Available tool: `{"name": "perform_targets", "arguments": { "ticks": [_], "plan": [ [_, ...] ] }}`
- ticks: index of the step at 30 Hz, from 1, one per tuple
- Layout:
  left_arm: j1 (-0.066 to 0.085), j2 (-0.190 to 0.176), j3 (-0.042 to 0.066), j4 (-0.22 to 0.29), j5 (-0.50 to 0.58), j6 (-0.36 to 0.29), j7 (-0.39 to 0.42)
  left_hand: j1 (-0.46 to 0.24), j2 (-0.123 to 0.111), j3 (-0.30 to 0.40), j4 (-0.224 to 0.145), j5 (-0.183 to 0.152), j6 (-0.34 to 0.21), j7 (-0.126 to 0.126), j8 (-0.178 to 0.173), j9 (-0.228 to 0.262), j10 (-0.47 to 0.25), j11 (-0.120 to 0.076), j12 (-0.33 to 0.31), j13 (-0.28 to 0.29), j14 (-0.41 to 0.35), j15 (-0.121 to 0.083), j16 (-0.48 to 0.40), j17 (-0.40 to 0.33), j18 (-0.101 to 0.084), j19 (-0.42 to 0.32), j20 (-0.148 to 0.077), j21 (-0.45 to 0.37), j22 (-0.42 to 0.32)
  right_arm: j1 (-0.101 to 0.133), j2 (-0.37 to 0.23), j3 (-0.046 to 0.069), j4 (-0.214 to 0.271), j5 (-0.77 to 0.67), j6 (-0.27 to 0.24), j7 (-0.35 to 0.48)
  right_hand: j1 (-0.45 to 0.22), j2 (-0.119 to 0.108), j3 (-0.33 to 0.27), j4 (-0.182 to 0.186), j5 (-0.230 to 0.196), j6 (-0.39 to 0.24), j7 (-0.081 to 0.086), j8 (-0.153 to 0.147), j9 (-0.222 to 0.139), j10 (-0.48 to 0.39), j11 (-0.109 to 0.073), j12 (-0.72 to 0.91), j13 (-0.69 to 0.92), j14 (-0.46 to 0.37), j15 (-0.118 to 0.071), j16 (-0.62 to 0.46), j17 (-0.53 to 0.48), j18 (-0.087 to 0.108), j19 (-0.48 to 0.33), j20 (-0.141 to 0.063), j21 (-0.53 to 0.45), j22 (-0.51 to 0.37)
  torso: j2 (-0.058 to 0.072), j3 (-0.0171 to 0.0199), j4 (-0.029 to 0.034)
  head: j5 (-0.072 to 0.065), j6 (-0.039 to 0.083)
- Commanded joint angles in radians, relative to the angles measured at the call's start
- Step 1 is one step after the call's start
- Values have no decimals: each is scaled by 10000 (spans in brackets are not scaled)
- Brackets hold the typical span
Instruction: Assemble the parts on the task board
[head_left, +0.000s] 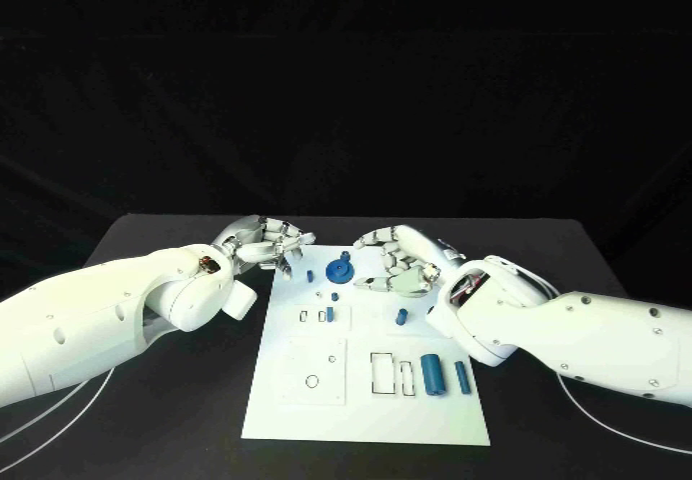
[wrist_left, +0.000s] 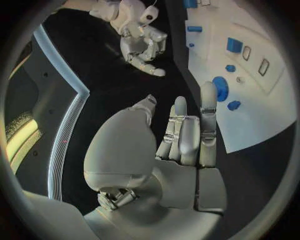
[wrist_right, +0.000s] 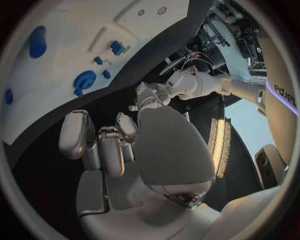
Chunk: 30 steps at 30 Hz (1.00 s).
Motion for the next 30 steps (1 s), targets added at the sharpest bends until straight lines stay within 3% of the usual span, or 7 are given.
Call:
{"name": "perform_targets", "arguments": {
  "ticks": [1,3,4,7,12,18,30],
  "plan": [
    [128,162,10,-115,-2301,1101,-2194,-515,46,92,20,47,153,-216,783,464,68,-274,1315,776,705,-187,826,1419,-150,360,-130,1750,1924,218,-413,9,149,1733,-19,879,91,33,67,8,-18,118,128,59,15,-59,13,-8,15,617,44,-42,872,117,-42,-7,-18,3,-80,49,-51,74,1],
    [211,286,10,-221,-2948,1382,-2768,-781,90,193,46,48,98,-345,1311,885,178,-354,2066,1420,912,-284,1041,1887,-270,440,-204,2579,2892,394,-677,11,128,1951,-50,896,102,82,101,6,-24,148,124,69,17,-52,9,3,18,619,40,-42,878,113,-30,-10,-7,16,-108,65,-57,112,-5],
    [246,372,10,-287,-3383,1569,-3068,-938,128,228,21,52,125,-437,1536,1074,542,-397,2585,2058,1052,-340,1188,2214,-338,575,-240,2981,3421,457,-774,12,90,2017,-60,893,241,164,287,-14,1059,191,95,86,6,-66,-24,10,7,627,10,-38,901,107,-5,-38,8,38,-129,75,-70,127,-2],
    [321,615,11,-460,-4424,2104,-3734,-970,144,380,27,48,291,-594,1960,1441,1387,-564,3568,3413,1303,-466,1473,2881,-499,965,-339,3720,4494,604,-1026,12,-87,2158,-72,872,250,166,323,-15,1149,198,92,88,-1,-61,-30,18,6,628,6,-40,900,103,6,-43,17,50,-188,85,-72,160,-34],
    [436,1142,9,-803,-5659,3292,-4926,-1280,115,373,37,26,218,-623,2135,1688,1463,-591,3749,3645,1346,-497,1520,3004,-534,981,-380,3946,4759,735,-1237,13,-461,2275,-127,861,248,158,327,-14,1165,201,91,89,-3,-80,-30,1,-20,623,5,-48,877,107,-1,-44,2,38,-239,131,-89,227,-107],
    [523,1592,-3,-1041,-6025,3733,-5617,-1517,85,308,36,19,90,-603,2150,1801,1330,-573,3687,3524,1317,-485,1482,2919,-541,939,-376,4021,4833,786,-1266,12,-668,2315,-152,859,252,149,340,-15,1196,219,87,97,-4,-81,-34,2,-25,615,2,-60,845,114,-18,-46,-31,13,-260,167,-84,277,-189],
    [642,2092,-163,-1289,-5944,4391,-6328,-1789,140,224,42,16,-137,-513,1940,1812,1296,-494,3691,3542,1344,-420,1517,3027,-549,890,-327,4103,4917,814,-1200,11,-915,2181,-86,768,276,147,463,-13,1429,257,72,109,-27,-105,-49,-16,-82,610,-15,-78,820,118,-23,-62,-67,-2,-229,136,-91,280,-252]
  ]
}}
